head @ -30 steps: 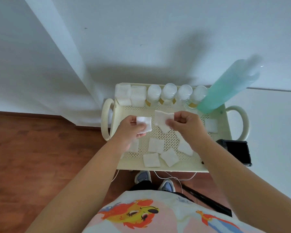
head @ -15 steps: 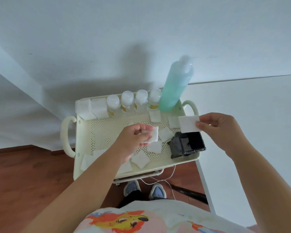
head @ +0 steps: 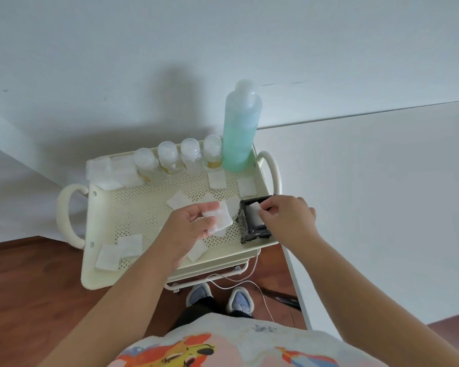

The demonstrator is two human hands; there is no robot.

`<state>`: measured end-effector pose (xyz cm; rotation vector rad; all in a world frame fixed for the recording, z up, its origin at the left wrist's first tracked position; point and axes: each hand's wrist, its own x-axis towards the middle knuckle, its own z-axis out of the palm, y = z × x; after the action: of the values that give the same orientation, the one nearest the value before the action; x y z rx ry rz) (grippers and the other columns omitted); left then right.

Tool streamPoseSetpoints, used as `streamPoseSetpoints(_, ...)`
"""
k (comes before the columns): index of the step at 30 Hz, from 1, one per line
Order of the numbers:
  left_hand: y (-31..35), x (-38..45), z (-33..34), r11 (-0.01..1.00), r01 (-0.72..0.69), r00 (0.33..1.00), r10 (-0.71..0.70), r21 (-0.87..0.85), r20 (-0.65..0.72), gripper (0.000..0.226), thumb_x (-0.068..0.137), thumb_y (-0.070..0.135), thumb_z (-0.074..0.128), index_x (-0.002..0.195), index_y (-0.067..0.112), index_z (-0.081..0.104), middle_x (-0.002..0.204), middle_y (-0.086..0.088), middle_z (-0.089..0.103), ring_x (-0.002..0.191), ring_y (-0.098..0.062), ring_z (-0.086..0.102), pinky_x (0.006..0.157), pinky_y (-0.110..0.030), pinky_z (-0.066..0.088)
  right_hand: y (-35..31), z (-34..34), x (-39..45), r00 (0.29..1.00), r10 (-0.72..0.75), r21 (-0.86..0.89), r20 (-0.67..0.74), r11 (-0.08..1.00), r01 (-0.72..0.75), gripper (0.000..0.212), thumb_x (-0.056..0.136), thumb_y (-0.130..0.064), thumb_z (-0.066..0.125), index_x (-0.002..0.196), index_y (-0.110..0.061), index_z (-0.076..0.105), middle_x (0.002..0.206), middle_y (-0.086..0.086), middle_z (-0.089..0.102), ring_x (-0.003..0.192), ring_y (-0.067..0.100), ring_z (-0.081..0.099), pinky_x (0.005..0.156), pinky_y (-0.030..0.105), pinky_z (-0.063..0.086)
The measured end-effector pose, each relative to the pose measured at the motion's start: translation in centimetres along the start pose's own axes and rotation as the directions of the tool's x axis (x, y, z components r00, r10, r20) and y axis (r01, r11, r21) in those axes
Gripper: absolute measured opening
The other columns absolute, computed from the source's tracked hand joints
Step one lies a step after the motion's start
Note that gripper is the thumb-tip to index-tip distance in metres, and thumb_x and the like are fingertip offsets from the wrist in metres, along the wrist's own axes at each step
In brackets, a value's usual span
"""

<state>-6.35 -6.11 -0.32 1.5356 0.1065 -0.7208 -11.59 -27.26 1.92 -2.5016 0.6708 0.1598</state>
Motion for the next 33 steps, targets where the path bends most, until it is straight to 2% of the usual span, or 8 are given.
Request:
streamPoseSetpoints(4,-0.7,-0.2,0.7,0.998,-0.004,1.0,0.003,-0.061,-0.008,0.03,0.087,0.0,0.065,0.107,0.021,0.074,0.111,-0.007,0.07,0.082,-0.009,0.068,0.077,-0.028,0.058,0.2,1.0,0.2,0.999,-0.03,-0.02,-0.03,0.999,0.029,0.02,0.089,-0.038,0.046,0.083,-0.04,0.066,0.064,-0.016,0.059,0.09,0.015,0.038,0.074,0.033,0.018)
streamPoseSetpoints(6,-0.9,-0.2,1.1,0.994,-0.001,1.0,0.0,-0.108,-0.006,0.03,0.087,-0.002,0.065,0.105,0.02,0.074,0.111,-0.006,0.07,0.089,-0.01,0.069,0.073,-0.021,0.056,0.4,1.3,0.2,0.997,-0.055,-0.044,-0.058,0.998,0.053,0.024,0.09,-0.04,0.045,0.084,-0.036,0.067,0.064,-0.012,0.062,0.09,0.016,0.037,0.071,0.032,0.014)
streamPoseSetpoints(10,-1.0,-0.4,1.7,0.991,-0.012,1.0,0.011,-0.135,-0.007,0.031,0.087,-0.002,0.065,0.097,0.024,0.077,0.107,-0.001,0.073,0.094,-0.015,0.07,0.077,-0.026,0.058,0.3,1.6,0.2,0.991,-0.116,-0.101,-0.07,0.989,0.109,0.02,0.093,-0.043,0.046,0.09,-0.035,0.065,0.067,-0.009,0.066,0.096,0.015,0.037,0.071,0.031,0.012)
streamPoseSetpoints(13,-1.1,-0.7,1.8,0.992,-0.028,1.0,0.026,-0.126,-0.016,0.03,0.087,0.0,0.066,0.097,0.025,0.077,0.103,0.003,0.075,0.099,-0.018,0.069,0.085,-0.032,0.056,-0.1,1.4,0.4,0.991,-0.112,-0.04,-0.072,0.993,0.11,0.017,0.089,-0.044,0.049,0.085,-0.036,0.063,0.068,-0.012,0.064,0.094,0.012,0.036,0.071,0.03,0.012)
streamPoseSetpoints(17,-1.4,-1.0,1.6,0.99,-0.026,0.999,0.023,-0.14,-0.022,0.032,0.087,-0.001,0.065,0.095,0.027,0.078,0.101,0.006,0.076,0.096,-0.013,0.07,0.074,-0.024,0.056,0.2,1.0,0.9,0.997,-0.061,0.003,-0.05,0.998,0.061,0.012,0.088,-0.032,0.051,0.081,-0.04,0.056,0.068,-0.019,0.059,0.091,0.01,0.036,0.071,0.032,0.014)
streamPoseSetpoints(22,-1.6,-1.1,1.4,0.984,-0.002,1.0,-0.003,-0.178,-0.029,0.032,0.086,-0.003,0.065,0.094,0.026,0.078,0.101,0.005,0.076,0.097,-0.012,0.07,0.075,-0.023,0.057,0.3,1.6,0.5,0.993,-0.119,-0.15,-0.017,0.982,0.115,0.014,0.091,-0.035,0.043,0.091,-0.032,0.056,0.072,-0.003,0.062,0.104,0.018,0.037,0.075,0.033,0.015)
streamPoseSetpoints(27,-1.5,-1.1,1.6,0.982,-0.017,1.0,0.013,-0.19,-0.019,0.032,0.087,-0.003,0.064,0.094,0.025,0.077,0.099,0.006,0.076,0.097,-0.012,0.07,0.077,-0.024,0.058,-0.1,1.1,0.9,0.984,-0.18,-0.299,-0.001,0.939,0.171,0.015,0.084,-0.02,0.049,0.086,-0.029,0.061,0.062,-0.009,0.052,0.1,0.022,0.039,0.076,0.035,0.017)
streamPoseSetpoints(33,-1.3,-0.8,2.2,0.982,-0.025,1.0,0.023,-0.19,-0.015,0.031,0.087,-0.003,0.063,0.099,0.022,0.076,0.103,0.006,0.075,0.1,-0.014,0.069,0.076,-0.023,0.056,-0.1,0.7,1.0,0.987,-0.157,-0.131,0.014,0.979,0.158,0.016,0.087,-0.027,0.051,0.08,-0.036,0.063,0.072,-0.01,0.064,0.1,0.016,0.039,0.074,0.032,0.015)
